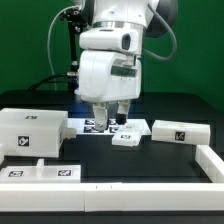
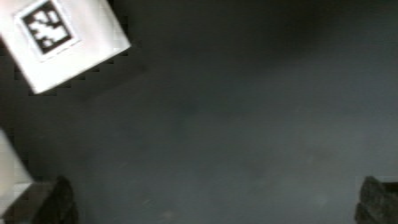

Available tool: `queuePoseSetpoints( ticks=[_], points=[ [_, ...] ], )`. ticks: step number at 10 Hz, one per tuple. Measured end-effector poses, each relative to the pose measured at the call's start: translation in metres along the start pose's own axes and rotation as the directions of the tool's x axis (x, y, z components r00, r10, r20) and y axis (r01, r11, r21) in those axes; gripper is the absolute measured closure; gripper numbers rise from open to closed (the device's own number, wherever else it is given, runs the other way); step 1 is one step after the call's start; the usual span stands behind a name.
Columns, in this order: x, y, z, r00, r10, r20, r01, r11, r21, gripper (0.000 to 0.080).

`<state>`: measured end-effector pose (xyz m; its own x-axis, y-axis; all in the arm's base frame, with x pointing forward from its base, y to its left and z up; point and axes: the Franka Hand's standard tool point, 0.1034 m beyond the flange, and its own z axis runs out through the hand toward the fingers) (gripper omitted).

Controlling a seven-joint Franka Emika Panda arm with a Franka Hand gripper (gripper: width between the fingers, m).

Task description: Assemble cabinet

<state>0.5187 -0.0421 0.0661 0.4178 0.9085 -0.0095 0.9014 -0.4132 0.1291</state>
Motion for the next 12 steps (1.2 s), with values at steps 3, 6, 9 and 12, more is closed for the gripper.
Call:
queuePoseSetpoints(
  ticks=[3,6,9,12],
  points=[
    [-0.004,0.004,0.001,0.987,-0.161,0.002,0.161,0.987,-0.015,0.0004],
    [-0.001,-0.020,0.009,0.944,-0.328,0.031,0.329,0.944,-0.020,0.0004],
    [0.000,-0.027,0.012,0.906,-0.422,0.034,0.423,0.906,-0.019,0.0004],
    [0.009,-0.039,0.015,0.939,-0.343,0.039,0.344,0.939,-0.015,0.0004]
  ],
)
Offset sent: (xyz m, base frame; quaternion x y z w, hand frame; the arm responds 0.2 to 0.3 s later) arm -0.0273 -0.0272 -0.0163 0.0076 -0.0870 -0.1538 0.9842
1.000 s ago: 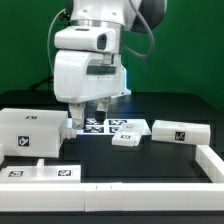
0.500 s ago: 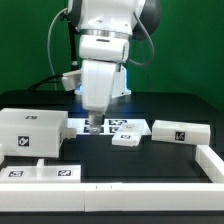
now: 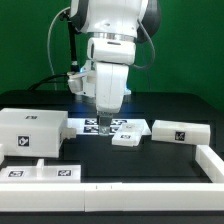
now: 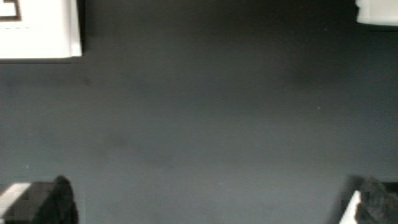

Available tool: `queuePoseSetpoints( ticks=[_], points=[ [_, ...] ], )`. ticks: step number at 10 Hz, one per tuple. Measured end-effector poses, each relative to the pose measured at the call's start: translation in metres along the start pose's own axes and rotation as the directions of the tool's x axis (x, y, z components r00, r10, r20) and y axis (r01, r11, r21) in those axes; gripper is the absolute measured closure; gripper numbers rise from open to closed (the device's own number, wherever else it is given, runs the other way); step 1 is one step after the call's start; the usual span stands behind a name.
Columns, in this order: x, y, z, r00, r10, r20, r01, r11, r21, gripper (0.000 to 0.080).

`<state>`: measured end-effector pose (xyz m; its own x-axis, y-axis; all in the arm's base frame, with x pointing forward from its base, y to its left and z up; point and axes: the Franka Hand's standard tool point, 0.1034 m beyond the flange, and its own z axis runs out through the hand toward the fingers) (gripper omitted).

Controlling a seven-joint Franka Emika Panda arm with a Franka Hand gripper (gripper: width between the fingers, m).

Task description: Assemble cabinet

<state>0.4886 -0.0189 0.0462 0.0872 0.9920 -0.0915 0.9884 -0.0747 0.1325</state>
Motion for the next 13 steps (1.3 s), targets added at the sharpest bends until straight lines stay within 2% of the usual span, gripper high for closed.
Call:
queuePoseSetpoints(
  ticks=[2,3,4,5,6,8,9,10,11,12,13],
  points=[
    [0.007,-0.015,0.007,0.999,0.049,0.013,-0.049,0.999,0.014,0.0004],
    [0.024,-0.023,0.011,0.996,0.079,0.033,-0.079,0.997,0.015,0.0004],
    [0.030,-0.027,0.013,0.995,0.075,0.066,-0.077,0.997,0.028,0.0004],
    [0.035,-0.026,0.010,0.989,0.084,0.118,-0.090,0.995,0.049,0.0004],
    [0.039,-0.024,0.007,0.987,0.069,0.146,-0.077,0.996,0.054,0.0004],
    [0.024,-0.018,-0.003,0.975,0.058,0.214,-0.077,0.994,0.083,0.0004],
    [0.010,-0.009,-0.011,0.963,0.034,0.269,-0.066,0.992,0.110,0.0004],
    [-0.003,0.003,-0.017,0.951,0.030,0.308,-0.071,0.990,0.122,0.0004],
    [-0.008,0.006,-0.016,0.940,0.046,0.339,-0.096,0.986,0.133,0.0004],
    [0.001,0.005,-0.021,0.908,0.076,0.412,-0.151,0.976,0.154,0.0004],
    [0.012,0.007,-0.019,0.895,0.051,0.443,-0.133,0.979,0.155,0.0004]
  ],
)
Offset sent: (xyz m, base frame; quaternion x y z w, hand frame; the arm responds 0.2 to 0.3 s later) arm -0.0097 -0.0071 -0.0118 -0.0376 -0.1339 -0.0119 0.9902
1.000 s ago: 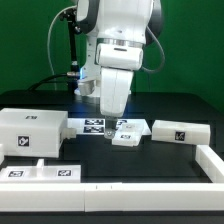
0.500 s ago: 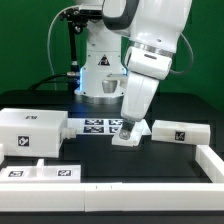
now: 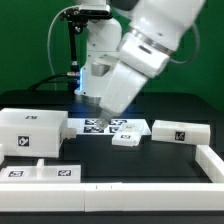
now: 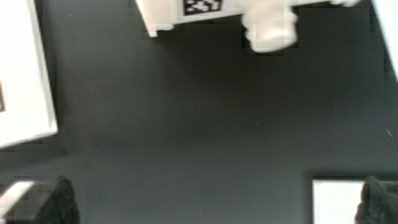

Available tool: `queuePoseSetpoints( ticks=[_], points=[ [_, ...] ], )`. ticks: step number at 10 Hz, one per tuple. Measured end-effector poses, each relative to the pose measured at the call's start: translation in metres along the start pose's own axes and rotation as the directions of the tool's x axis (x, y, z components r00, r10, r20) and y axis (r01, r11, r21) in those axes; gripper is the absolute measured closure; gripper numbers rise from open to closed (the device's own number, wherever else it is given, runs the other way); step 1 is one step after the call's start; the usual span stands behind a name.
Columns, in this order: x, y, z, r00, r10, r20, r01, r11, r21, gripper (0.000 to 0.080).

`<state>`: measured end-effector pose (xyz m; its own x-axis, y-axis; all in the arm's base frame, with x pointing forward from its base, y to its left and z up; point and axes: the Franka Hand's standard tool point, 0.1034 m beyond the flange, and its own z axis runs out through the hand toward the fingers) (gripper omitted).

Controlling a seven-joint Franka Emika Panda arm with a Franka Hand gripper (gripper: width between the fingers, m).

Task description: Assemble cabinet

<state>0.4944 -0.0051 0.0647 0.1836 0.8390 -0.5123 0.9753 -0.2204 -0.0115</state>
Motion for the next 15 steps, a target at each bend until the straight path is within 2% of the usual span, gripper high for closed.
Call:
queuePoseSetpoints(
  ticks=[2,3,4,6,7,8,11,12,13,15],
  points=[
    [0.003,-0.009,0.006,0.994,0.003,0.106,-0.007,0.999,0.035,0.0004],
    [0.004,-0.010,0.017,0.989,-0.026,0.147,0.022,0.999,0.033,0.0004],
    [-0.007,-0.011,0.027,0.975,-0.063,0.215,0.056,0.998,0.040,0.0004],
    [-0.032,-0.011,0.042,0.952,-0.108,0.286,0.102,0.994,0.036,0.0004],
    [-0.038,-0.008,0.047,0.937,-0.106,0.333,0.093,0.994,0.054,0.0004],
    [-0.032,-0.011,0.046,0.926,-0.107,0.363,0.091,0.994,0.061,0.0004],
    [-0.029,-0.012,0.047,0.924,-0.115,0.364,0.099,0.993,0.063,0.0004],
    [-0.029,-0.012,0.049,0.926,-0.119,0.357,0.106,0.993,0.056,0.0004],
    [-0.028,-0.012,0.058,0.935,-0.140,0.325,0.135,0.990,0.038,0.0004],
    [-0.038,-0.014,0.072,0.933,-0.234,0.275,0.232,0.972,0.039,0.0004]
  ],
)
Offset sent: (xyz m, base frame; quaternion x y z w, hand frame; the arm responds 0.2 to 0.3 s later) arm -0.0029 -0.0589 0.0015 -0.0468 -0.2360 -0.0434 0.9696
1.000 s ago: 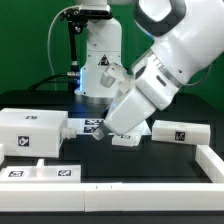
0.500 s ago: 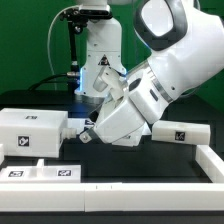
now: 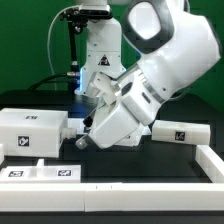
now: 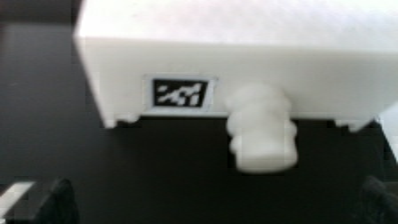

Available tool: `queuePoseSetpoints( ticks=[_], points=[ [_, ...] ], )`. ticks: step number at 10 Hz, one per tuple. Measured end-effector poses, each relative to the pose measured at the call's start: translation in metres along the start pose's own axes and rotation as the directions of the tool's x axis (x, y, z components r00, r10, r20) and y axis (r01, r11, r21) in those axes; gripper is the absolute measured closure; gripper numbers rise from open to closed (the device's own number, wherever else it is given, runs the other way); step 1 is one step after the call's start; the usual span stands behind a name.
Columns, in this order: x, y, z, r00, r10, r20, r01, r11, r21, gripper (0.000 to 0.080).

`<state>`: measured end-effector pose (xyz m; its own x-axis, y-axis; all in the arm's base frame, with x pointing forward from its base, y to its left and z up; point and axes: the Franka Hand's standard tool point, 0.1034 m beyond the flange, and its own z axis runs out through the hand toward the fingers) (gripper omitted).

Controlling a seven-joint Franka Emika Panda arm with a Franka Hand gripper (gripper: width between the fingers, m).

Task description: Assemble cabinet

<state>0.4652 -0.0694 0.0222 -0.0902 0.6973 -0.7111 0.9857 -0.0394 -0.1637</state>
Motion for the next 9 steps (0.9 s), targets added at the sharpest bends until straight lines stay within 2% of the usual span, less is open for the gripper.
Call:
queuePoseSetpoints(
  ticks=[1,5,6,7,9],
  points=[
    [0.000,-0.003,0.004,1.000,-0.024,-0.019,0.024,1.000,-0.014,0.0004],
    [0.004,-0.004,0.005,0.999,-0.022,-0.033,0.021,1.000,-0.023,0.0004],
    [0.007,-0.002,0.004,0.999,-0.019,-0.044,0.017,0.999,-0.046,0.0004],
    [0.013,-0.002,0.005,0.998,-0.026,-0.063,0.021,0.997,-0.080,0.0004],
    [0.013,-0.004,0.006,0.998,-0.028,-0.064,0.023,0.997,-0.078,0.0004]
  ],
)
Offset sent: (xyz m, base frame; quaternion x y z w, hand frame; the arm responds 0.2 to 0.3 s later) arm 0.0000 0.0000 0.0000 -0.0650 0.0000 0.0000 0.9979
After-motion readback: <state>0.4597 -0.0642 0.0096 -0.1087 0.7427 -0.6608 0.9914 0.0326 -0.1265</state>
